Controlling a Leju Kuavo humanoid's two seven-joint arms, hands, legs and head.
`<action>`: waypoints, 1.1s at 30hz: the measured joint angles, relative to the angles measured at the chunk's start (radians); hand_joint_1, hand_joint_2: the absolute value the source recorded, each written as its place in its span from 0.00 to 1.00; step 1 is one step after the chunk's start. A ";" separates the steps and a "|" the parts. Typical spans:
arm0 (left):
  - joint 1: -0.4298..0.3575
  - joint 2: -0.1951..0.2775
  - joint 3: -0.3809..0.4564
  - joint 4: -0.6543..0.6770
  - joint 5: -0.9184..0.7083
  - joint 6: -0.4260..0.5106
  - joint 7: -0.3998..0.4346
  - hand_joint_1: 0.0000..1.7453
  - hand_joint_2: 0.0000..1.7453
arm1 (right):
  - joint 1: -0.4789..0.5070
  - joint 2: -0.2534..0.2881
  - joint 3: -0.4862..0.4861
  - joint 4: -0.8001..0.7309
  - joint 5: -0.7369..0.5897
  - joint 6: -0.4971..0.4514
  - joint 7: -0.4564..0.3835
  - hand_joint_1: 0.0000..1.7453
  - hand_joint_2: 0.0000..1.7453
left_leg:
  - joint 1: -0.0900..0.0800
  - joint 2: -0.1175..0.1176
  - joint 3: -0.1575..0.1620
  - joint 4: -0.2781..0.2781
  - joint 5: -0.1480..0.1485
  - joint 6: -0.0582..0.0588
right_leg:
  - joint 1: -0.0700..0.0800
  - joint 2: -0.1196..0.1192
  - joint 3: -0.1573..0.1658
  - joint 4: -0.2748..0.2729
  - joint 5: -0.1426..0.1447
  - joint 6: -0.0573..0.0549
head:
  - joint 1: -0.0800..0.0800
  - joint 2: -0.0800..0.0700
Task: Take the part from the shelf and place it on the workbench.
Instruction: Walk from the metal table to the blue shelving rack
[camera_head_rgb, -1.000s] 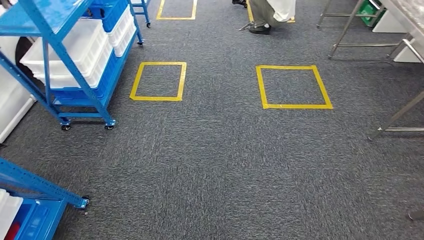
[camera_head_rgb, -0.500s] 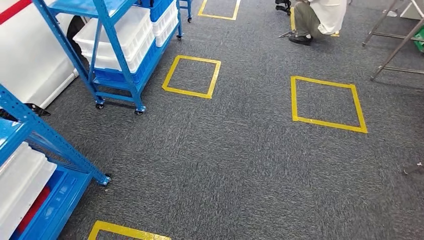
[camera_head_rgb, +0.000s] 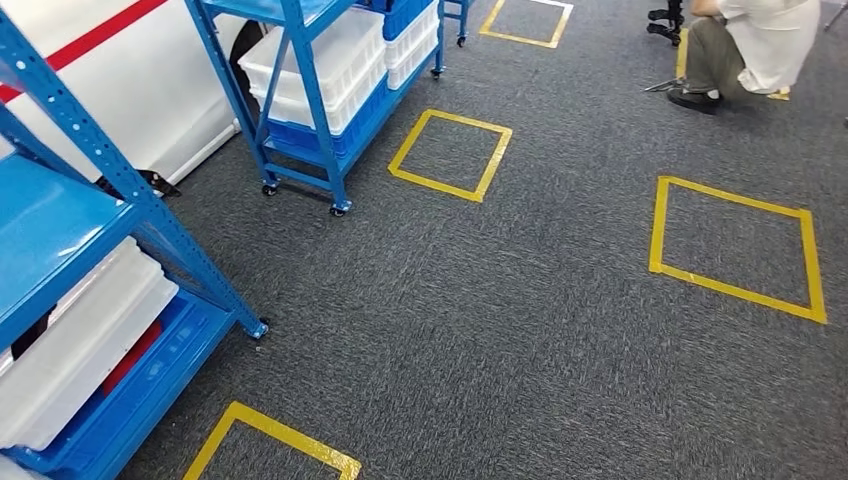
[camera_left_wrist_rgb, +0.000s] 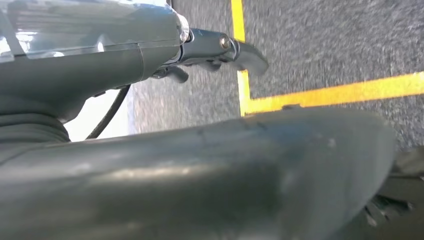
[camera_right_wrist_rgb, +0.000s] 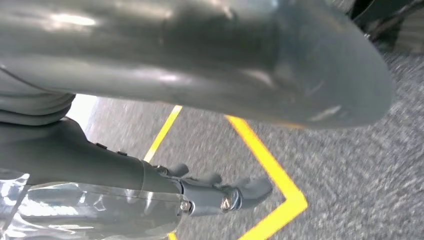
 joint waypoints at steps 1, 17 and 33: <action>-0.001 0.000 0.000 0.000 0.000 0.000 0.000 0.00 0.00 | 0.002 -0.003 0.000 0.000 0.002 0.002 0.007 0.00 0.00 | 0.001 0.010 -0.031 0.068 -0.032 -0.002 | 0.003 -0.018 -0.001 0.000 -0.001 -0.002 | 0.000 0.000; -0.003 0.000 -0.001 0.000 -0.010 0.000 0.012 0.00 0.00 | 0.001 -0.004 0.001 0.000 0.014 0.006 0.026 0.00 0.00 | -0.005 0.006 0.096 -0.166 0.086 0.050 | 0.000 -0.008 -0.093 0.245 -0.147 0.047 | 0.000 0.000; -0.003 -0.001 0.000 0.000 -0.006 0.013 -0.001 0.00 0.00 | 0.007 -0.013 0.011 0.000 0.042 0.015 0.026 0.00 0.00 | 0.002 0.014 -0.057 0.137 -0.055 -0.015 | -0.001 -0.044 -0.006 0.008 -0.001 -0.004 | 0.000 0.000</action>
